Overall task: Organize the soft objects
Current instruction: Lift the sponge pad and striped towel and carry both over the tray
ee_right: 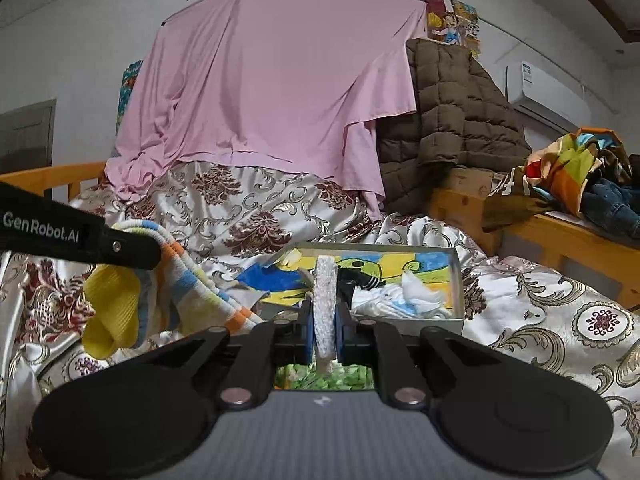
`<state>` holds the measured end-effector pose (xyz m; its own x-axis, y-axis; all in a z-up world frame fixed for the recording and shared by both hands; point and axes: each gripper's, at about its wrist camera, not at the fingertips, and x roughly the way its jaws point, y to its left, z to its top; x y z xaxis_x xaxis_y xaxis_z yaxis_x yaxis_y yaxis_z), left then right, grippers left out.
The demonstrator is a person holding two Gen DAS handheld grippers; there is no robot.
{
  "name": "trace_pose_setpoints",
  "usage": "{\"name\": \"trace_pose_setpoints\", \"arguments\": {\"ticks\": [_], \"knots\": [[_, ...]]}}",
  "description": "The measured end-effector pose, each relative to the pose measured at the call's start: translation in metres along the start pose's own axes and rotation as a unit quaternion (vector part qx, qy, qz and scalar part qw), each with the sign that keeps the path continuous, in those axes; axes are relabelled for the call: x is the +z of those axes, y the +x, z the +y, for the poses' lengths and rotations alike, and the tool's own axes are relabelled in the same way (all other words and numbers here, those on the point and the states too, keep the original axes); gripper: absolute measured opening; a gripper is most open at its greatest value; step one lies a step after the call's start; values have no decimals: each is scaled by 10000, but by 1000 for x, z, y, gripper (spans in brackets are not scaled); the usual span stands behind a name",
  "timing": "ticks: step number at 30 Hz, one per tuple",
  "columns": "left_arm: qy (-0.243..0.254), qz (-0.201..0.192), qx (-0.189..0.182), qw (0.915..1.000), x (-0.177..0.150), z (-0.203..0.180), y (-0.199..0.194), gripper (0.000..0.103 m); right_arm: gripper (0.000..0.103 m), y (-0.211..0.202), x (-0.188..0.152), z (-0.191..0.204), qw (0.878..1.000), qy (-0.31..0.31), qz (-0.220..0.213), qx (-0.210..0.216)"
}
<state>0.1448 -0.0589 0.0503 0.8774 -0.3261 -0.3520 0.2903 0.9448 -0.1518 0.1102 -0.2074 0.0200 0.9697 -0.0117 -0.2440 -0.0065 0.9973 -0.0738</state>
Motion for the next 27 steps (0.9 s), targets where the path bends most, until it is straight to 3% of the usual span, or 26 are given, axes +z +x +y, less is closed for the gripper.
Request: {"name": "trace_pose_setpoints", "arguments": {"ticks": [4, 12, 27], "knots": [[-112, -89, -39, 9999, 16, -4, 10, 14, 11, 11, 13, -9, 9999, -71, -119, 4], [-80, -187, -89, 9998, 49, -15, 50, 14, 12, 57, 28, -50, 9986, 503, -83, 149], [122, -598, -351, 9975, 118, -57, 178, 14, 12, 162, 34, -126, 9877, 1501, -239, 368]]}}
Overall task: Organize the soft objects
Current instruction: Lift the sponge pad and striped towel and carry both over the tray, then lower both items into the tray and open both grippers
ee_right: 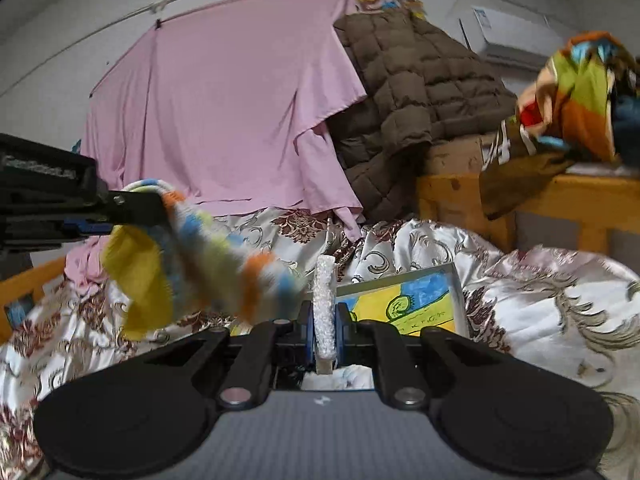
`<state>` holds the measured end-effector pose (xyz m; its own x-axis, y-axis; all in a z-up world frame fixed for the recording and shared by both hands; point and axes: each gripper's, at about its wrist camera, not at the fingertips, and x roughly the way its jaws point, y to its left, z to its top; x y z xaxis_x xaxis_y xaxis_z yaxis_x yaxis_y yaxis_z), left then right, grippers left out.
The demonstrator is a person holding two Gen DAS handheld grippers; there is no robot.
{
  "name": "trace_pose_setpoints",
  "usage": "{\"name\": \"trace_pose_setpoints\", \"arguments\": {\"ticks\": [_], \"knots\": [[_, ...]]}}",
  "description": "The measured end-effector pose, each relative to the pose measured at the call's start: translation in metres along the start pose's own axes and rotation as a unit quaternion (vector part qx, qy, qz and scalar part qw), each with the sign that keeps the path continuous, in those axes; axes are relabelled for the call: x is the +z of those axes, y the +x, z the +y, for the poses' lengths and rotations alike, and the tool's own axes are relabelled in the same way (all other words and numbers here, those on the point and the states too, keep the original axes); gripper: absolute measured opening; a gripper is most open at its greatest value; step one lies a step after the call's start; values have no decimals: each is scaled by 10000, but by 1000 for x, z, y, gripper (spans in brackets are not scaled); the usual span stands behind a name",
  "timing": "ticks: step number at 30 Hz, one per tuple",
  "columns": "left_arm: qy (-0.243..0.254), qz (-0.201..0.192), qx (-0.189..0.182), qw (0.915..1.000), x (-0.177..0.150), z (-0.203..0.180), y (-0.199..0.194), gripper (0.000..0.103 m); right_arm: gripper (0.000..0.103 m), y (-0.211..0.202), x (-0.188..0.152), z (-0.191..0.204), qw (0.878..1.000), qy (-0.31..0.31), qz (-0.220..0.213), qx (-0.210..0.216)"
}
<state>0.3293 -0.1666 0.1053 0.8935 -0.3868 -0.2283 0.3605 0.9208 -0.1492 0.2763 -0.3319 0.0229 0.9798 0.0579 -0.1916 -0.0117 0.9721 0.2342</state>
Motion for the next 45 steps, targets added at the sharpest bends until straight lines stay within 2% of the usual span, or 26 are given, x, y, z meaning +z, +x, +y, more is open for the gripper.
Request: {"name": "trace_pose_setpoints", "arguments": {"ticks": [4, 9, 17, 21, 27, 30, 32, 34, 37, 39, 45], "knots": [[-7, 53, -46, 10000, -2, -10, 44, 14, 12, 22, -4, -20, 9994, 322, 108, 92], [-122, 320, -7, 9994, -20, -14, 90, 14, 12, 42, -13, -44, 9971, 657, 382, 87], [-326, 838, 201, 9957, -53, -8, 129, 14, 17, 54, -16, -69, 9925, 1023, 651, -146], [-245, 1130, 315, 9928, -67, -7, 140, 14, 21, 57, -17, -72, 9919, 987, 713, -358], [-40, 1654, 377, 9855, -86, -6, 153, 15, 27, 60, -20, -59, 9932, 470, 790, -717], [43, 1763, 407, 9835, -94, -6, 153, 16, 29, 62, -22, -52, 9928, 255, 824, -832], [38, 1809, 409, 9826, -97, -5, 152, 17, 38, 62, -23, -49, 9917, 143, 840, -961], [-28, 1837, 365, 9823, -99, -3, 151, 18, 40, 63, -23, -49, 9910, 97, 852, -1027], [-79, 1849, 318, 9822, -99, -1, 149, 20, 50, 62, -24, -49, 9904, 83, 868, -1073], [-94, 1869, 307, 9819, -99, -1, 147, 22, 54, 62, -24, -48, 9898, 16, 893, -1114], [-132, 1925, 223, 9809, -98, -1, 141, 43, 60, 60, -25, -46, 9892, -95, 929, -1130]]}}
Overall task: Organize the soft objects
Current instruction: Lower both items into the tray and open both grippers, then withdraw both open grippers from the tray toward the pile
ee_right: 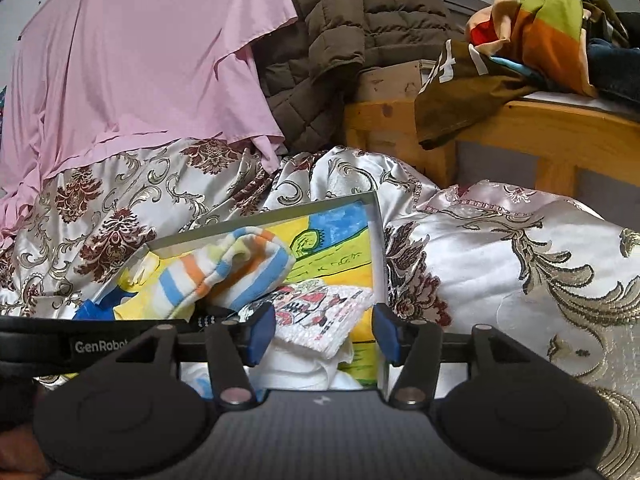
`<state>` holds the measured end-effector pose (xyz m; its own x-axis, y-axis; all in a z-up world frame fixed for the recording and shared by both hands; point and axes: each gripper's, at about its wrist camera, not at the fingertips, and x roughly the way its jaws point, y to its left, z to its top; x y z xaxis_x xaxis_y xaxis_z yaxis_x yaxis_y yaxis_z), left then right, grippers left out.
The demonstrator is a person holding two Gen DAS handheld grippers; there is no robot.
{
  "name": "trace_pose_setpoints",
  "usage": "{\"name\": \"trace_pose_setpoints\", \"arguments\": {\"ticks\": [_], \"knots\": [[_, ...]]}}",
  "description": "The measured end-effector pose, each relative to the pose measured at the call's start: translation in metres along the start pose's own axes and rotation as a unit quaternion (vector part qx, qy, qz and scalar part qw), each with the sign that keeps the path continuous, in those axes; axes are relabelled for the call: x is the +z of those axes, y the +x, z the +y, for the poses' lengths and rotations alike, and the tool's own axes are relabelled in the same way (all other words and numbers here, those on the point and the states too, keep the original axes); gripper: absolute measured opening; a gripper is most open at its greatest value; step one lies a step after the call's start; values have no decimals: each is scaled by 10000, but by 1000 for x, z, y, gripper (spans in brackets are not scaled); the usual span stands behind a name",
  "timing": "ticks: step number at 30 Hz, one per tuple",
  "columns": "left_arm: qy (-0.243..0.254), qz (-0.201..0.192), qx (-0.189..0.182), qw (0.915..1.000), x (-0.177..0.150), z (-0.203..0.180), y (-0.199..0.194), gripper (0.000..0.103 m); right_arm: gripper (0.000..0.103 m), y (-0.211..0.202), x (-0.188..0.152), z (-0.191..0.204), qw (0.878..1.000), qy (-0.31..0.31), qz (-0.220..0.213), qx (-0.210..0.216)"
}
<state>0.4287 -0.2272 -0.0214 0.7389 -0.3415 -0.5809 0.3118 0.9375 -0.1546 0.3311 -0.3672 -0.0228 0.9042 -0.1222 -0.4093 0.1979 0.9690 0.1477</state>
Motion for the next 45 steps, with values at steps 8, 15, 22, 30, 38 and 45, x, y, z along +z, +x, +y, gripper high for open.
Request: {"name": "trace_pose_setpoints", "arguments": {"ticks": [8, 15, 22, 30, 38, 45], "knots": [[-1, -196, 141, 9997, 1, 2, -21, 60, 74, -14, 3, -3, 9999, -37, -137, -84], [-42, -466, 307, 9984, 5, 11, -54, 67, 83, -35, 11, -8, 9996, 71, -280, -38], [-60, -708, 408, 9966, 3, 19, -93, 76, 91, -64, 18, -5, 9990, 21, -443, 38], [-138, -950, 473, 9943, -9, 29, -144, 88, 101, -101, 24, 8, 9976, -62, -667, 199], [-294, -1208, 571, 9906, -24, 38, -191, 100, 103, -135, 27, 21, 9958, -84, -853, 333], [-388, -1291, 678, 9886, -40, 46, -224, 102, 103, -165, 21, 33, 9942, -129, -983, 426]]}}
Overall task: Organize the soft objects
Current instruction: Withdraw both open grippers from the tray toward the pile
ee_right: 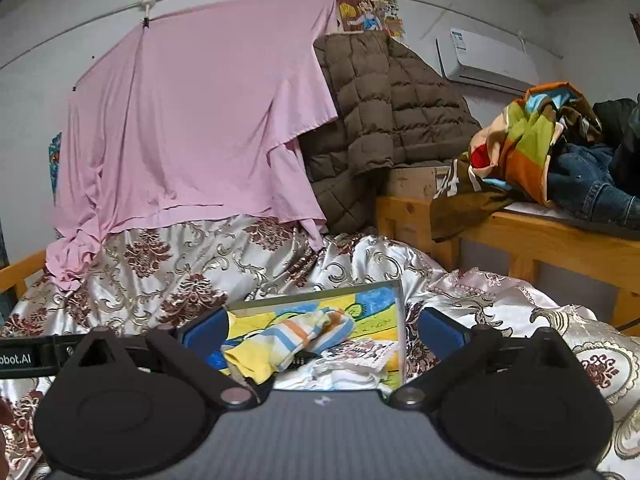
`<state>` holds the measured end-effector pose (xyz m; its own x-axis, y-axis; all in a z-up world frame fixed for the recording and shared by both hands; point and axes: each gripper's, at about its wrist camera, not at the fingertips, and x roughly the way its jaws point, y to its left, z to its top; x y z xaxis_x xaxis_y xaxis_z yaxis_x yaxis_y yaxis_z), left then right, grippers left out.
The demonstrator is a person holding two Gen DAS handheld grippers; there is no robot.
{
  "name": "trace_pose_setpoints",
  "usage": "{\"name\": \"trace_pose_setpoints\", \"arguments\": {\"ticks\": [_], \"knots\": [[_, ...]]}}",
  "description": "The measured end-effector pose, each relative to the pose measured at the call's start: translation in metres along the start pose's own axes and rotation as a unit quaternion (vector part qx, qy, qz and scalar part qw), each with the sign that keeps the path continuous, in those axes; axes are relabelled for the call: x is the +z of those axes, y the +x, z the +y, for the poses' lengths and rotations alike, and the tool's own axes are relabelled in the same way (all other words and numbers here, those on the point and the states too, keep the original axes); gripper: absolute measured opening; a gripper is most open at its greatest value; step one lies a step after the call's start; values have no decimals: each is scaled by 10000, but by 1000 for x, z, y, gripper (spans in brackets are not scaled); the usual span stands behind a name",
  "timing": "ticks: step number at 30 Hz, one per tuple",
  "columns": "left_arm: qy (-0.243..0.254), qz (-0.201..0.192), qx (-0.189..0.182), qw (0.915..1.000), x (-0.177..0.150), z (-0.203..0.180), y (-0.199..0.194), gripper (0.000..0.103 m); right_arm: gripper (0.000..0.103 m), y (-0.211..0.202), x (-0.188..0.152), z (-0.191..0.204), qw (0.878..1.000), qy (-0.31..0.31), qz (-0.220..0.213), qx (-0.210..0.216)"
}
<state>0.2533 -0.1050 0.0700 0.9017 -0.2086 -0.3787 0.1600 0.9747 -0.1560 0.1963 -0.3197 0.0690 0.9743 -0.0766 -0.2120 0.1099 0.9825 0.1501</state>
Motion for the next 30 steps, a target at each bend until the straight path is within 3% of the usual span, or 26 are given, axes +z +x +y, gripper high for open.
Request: {"name": "trace_pose_setpoints", "arguments": {"ticks": [13, 30], "knots": [[-92, -62, 96, 9999, -20, 26, -53, 102, 103, -45, -11, 28, 9997, -198, -34, 124], [-353, 153, 458, 9982, -57, 82, -85, 102, 103, -72, -43, 72, 9969, -651, 317, 302]]}}
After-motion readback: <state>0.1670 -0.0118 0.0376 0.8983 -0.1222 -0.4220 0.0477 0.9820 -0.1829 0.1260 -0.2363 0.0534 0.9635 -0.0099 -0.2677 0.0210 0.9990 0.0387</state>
